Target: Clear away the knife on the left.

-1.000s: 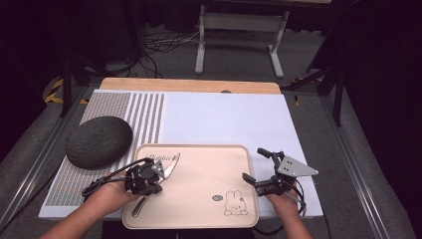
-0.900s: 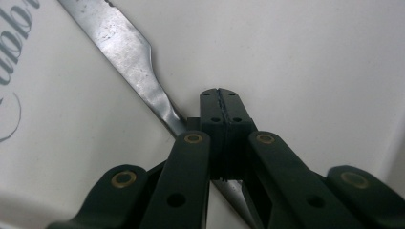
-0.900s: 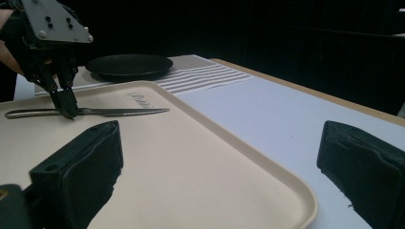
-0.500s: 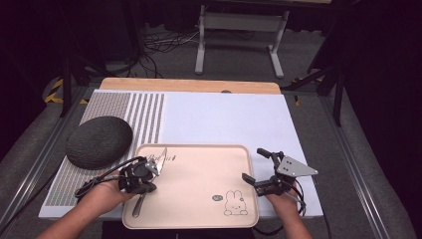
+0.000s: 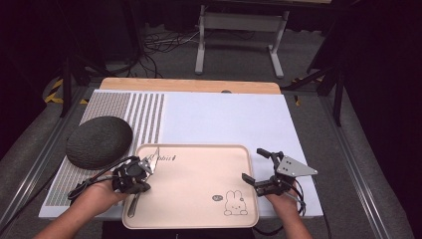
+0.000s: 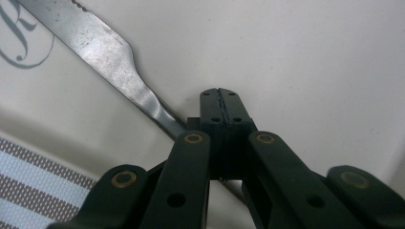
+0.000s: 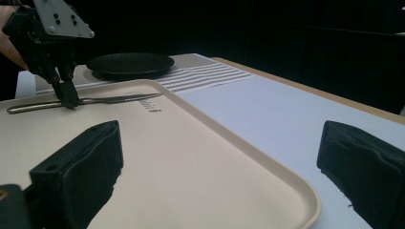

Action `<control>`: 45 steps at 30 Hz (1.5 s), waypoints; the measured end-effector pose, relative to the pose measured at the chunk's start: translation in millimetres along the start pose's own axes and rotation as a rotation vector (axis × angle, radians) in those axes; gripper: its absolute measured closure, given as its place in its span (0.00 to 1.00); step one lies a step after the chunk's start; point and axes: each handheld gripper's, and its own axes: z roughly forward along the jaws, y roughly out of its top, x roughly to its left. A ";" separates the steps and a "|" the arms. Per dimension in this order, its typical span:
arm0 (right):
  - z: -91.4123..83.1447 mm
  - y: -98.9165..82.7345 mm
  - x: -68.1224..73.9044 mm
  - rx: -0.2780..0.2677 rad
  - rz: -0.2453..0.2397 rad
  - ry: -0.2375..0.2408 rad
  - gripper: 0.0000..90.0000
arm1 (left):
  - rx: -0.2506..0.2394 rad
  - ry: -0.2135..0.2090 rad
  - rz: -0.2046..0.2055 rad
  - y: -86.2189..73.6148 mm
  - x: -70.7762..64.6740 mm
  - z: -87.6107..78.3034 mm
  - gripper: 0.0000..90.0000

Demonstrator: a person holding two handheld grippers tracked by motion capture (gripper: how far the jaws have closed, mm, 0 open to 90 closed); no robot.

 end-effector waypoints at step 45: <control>1.0 0.4 0.1 -0.003 -0.002 0.005 0.03 | -0.361 0.051 -0.005 -15.3 2.2 -32.7 0.25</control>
